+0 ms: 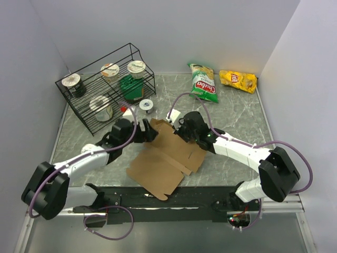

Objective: Fold the paper box

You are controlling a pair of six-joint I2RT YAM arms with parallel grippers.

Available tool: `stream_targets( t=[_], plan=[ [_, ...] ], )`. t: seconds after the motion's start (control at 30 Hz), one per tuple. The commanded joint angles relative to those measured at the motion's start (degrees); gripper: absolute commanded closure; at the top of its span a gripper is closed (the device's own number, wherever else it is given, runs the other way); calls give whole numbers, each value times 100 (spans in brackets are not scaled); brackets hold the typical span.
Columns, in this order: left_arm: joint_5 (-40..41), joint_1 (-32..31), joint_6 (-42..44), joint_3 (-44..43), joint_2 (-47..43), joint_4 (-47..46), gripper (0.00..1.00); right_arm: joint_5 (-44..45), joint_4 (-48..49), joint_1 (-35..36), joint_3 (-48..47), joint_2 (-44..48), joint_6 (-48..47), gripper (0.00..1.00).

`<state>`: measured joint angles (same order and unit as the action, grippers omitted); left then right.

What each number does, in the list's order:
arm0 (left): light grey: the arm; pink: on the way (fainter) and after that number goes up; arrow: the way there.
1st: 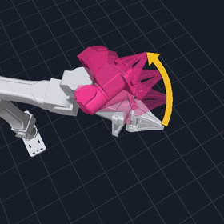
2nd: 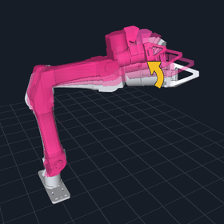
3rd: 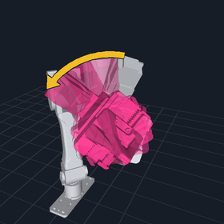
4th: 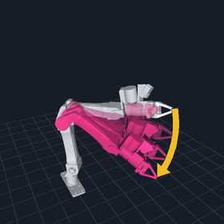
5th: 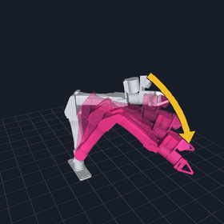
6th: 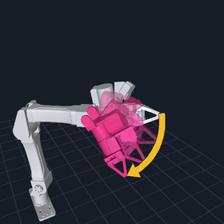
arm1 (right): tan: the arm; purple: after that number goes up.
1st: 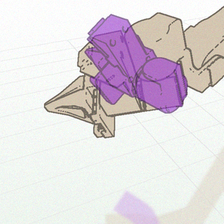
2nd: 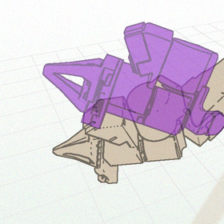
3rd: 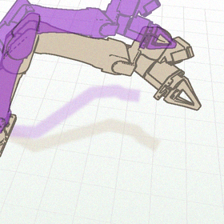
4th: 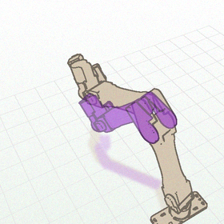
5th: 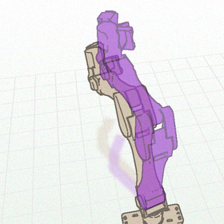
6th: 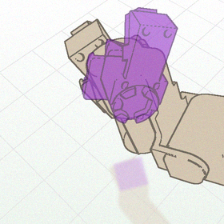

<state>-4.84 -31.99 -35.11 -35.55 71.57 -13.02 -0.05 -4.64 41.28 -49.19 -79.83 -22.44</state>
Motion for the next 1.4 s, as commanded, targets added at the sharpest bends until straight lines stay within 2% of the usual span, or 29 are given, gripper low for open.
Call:
stream_targets(
  t=[0.0, 0.17, 0.23, 0.53, 0.8, 0.9, 1.07, 1.23, 1.37],
  plan=[
    [176, 43, -100, 775, -327, -131, 6, 41, 262, 38, -56, 248, -42, 100],
    [326, 70, -373, 1453, -767, -543, 2, 32, 324, 30, -3, 424, -85, 100],
    [73, 166, -356, 1709, -715, -989, 3, 41, 324, 30, -3, 460, -77, 100],
    [-184, 474, 127, 1727, -310, -1774, 5, -793, 25, -102, -3, 934, -121, 100],
    [-1131, 905, 514, 2149, -469, -3021, 4, -1453, -379, -269, -301, 1225, -68, 100],
    [-1379, 966, 646, 2114, -267, -3233, 7, -1550, -467, -295, -390, 1189, -50, 100],
    [-1766, 975, 585, 2114, 93, -3664, 22, -1664, -458, -348, -372, 1251, 11, 100],
    [-1696, 975, 576, 2008, 524, -3594, 15, -1726, -458, -392, -381, 1303, 73, 100],
    [-1810, 975, 427, 2218, 630, -4075, 12, -1700, -485, -427, -372, 1330, 64, 100]
  ],
)
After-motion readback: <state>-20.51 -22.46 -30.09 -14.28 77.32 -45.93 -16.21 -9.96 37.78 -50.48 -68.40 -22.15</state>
